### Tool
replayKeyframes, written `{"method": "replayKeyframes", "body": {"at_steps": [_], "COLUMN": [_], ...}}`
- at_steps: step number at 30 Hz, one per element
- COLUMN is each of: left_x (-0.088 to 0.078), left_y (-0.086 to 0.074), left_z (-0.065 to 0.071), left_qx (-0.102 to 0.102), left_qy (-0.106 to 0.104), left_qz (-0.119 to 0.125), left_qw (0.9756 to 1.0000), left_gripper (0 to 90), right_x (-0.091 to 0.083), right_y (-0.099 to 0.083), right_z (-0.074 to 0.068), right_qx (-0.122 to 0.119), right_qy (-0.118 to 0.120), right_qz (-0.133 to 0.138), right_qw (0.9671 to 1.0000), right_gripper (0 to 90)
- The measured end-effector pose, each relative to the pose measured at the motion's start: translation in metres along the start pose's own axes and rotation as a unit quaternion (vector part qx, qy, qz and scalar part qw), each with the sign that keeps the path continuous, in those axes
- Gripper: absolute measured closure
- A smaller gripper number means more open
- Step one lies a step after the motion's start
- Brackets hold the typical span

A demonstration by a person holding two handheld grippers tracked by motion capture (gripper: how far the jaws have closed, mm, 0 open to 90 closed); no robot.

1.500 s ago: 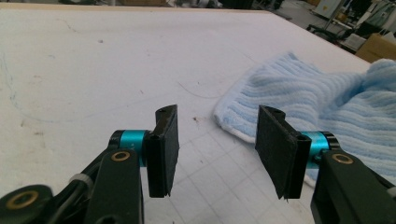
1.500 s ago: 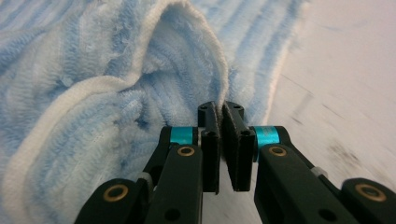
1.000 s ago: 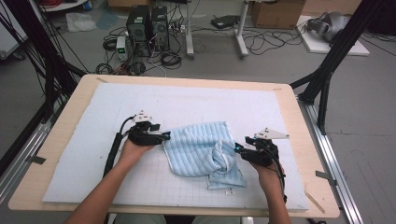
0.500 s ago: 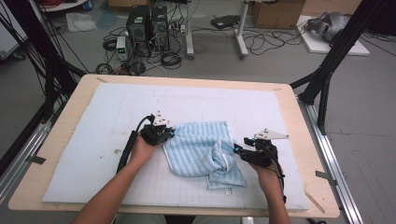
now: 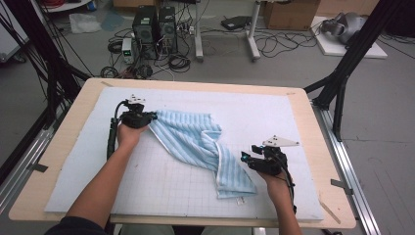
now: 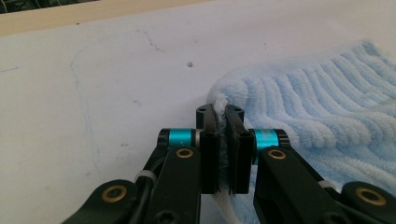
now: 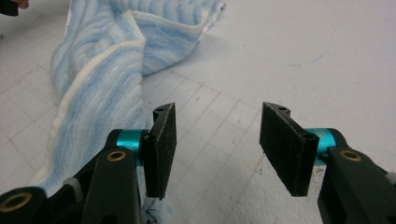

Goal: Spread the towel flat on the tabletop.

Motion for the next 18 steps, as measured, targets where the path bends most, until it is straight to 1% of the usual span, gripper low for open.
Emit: {"method": "replayKeyframes", "body": {"at_steps": [2,3,4,5,7,8,9,10,11,12,14,15,17,18], "left_x": [-0.001,-0.001,-0.002,-0.004,-0.008,-0.011,-0.014,-0.017,-0.020,-0.023,-0.028,-0.030,-0.033,-0.033], "left_y": [-0.001,0.000,0.000,0.000,-0.001,-0.002,-0.003,-0.004,-0.004,-0.005,-0.008,-0.009,-0.013,-0.015], "left_z": [0.000,0.000,-0.001,0.000,0.000,0.000,-0.001,-0.001,-0.003,-0.003,-0.004,-0.004,-0.005,-0.005], "left_qx": [-0.003,-0.013,-0.026,-0.029,-0.024,-0.026,-0.026,-0.025,-0.024,-0.027,-0.026,-0.023,-0.021,-0.022], "left_qy": [-0.003,-0.002,-0.003,-0.005,-0.005,-0.007,-0.010,-0.013,-0.012,-0.013,-0.016,-0.016,-0.019,-0.022], "left_qz": [0.004,0.010,0.016,0.019,0.027,0.032,0.037,0.042,0.041,0.046,0.052,0.051,0.051,0.050], "left_qw": [1.0000,0.9999,0.9995,0.9994,0.9993,0.9991,0.9989,0.9987,0.9988,0.9985,0.9982,0.9983,0.9983,0.9983], "left_gripper": [82.6,75.1,62.6,54.0,46.3,43.4,42.2,42.2,41.9,40.6,40.7,40.7,40.7,40.7], "right_x": [0.002,0.002,0.003,0.003,0.002,0.002,0.003,0.003,0.004,0.006,0.014,0.020,0.034,0.043], "right_y": [0.000,0.000,0.001,0.002,0.004,0.006,0.012,0.012,0.017,0.022,0.033,0.039,0.051,0.058], "right_z": [0.000,0.000,0.000,0.000,0.000,0.000,-0.002,-0.002,-0.003,-0.004,-0.009,-0.012,-0.025,-0.035], "right_qx": [0.001,0.004,0.003,0.004,0.005,0.006,0.007,0.007,0.007,0.003,-0.006,-0.009,-0.019,-0.038], "right_qy": [0.001,0.001,0.001,0.001,0.001,0.001,0.002,0.002,0.005,0.009,0.019,0.029,0.057,0.072], "right_qz": [-0.002,0.000,0.002,0.003,0.009,0.011,0.020,0.020,0.027,0.031,0.029,0.029,0.021,0.013], "right_qw": [1.0000,1.0000,1.0000,1.0000,0.9999,0.9999,0.9998,0.9998,0.9996,0.9995,0.9994,0.9991,0.9980,0.9966], "right_gripper": [45.6,45.6,45.6,45.5,44.9,44.3,42.8,42.8,42.4,42.0,42.1,42.7,43.7,45.4]}}
Point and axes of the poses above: each handheld gripper's, and its own axes: x roughly forward along the jaws, y roughly out of its top, z roughly to its right, the point moved 4 cm from there along x, roughly forward along the jaws, and after that the axes turned 13 degrees about -x, right-handed, at the moved point
